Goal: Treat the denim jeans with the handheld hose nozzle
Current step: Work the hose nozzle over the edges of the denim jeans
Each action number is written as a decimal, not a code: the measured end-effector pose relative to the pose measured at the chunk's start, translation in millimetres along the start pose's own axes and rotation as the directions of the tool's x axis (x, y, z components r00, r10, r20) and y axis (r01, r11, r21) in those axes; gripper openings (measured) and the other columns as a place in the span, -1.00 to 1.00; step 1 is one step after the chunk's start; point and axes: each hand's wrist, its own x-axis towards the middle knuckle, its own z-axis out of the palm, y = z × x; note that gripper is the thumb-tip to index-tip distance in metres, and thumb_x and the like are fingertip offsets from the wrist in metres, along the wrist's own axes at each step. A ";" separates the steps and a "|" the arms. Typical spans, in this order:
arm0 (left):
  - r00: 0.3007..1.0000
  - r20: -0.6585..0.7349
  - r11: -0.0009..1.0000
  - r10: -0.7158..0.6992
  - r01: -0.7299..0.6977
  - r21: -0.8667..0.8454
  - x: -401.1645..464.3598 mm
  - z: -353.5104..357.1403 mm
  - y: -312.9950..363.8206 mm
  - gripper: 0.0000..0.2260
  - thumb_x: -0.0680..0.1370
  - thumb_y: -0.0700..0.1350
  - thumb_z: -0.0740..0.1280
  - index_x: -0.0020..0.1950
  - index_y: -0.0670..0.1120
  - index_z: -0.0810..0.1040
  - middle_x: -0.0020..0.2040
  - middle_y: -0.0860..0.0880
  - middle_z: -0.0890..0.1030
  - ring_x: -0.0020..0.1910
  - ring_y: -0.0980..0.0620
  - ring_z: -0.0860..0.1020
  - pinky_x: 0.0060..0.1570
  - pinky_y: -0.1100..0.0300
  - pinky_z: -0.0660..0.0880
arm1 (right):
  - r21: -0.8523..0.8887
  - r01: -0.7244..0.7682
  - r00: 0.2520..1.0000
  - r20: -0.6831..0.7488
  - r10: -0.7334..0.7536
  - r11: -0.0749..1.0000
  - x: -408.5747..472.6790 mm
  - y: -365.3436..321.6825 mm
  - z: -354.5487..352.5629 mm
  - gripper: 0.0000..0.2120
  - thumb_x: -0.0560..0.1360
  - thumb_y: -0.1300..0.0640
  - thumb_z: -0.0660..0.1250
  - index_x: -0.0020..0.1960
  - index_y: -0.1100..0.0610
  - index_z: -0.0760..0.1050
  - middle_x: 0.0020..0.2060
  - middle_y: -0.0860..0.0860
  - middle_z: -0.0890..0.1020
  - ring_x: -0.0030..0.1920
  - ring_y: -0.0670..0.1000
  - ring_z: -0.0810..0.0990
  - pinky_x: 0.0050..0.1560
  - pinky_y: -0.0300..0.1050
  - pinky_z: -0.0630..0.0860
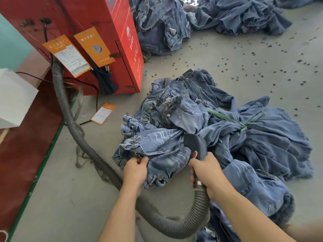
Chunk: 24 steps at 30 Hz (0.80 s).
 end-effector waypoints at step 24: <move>0.983 0.125 0.914 -0.137 0.174 -0.365 18.3 -15.9 -8.4 -0.92 0.63 -0.05 0.36 0.05 0.01 0.65 -0.05 -0.02 0.74 -0.07 -0.04 0.69 -0.02 0.04 0.63 | -0.097 0.016 0.987 0.160 0.000 0.995 -37.5 5.6 -24.9 -0.82 0.53 0.30 0.29 0.05 0.12 0.34 -0.41 0.17 0.49 -0.48 0.09 0.44 -0.45 -0.07 0.49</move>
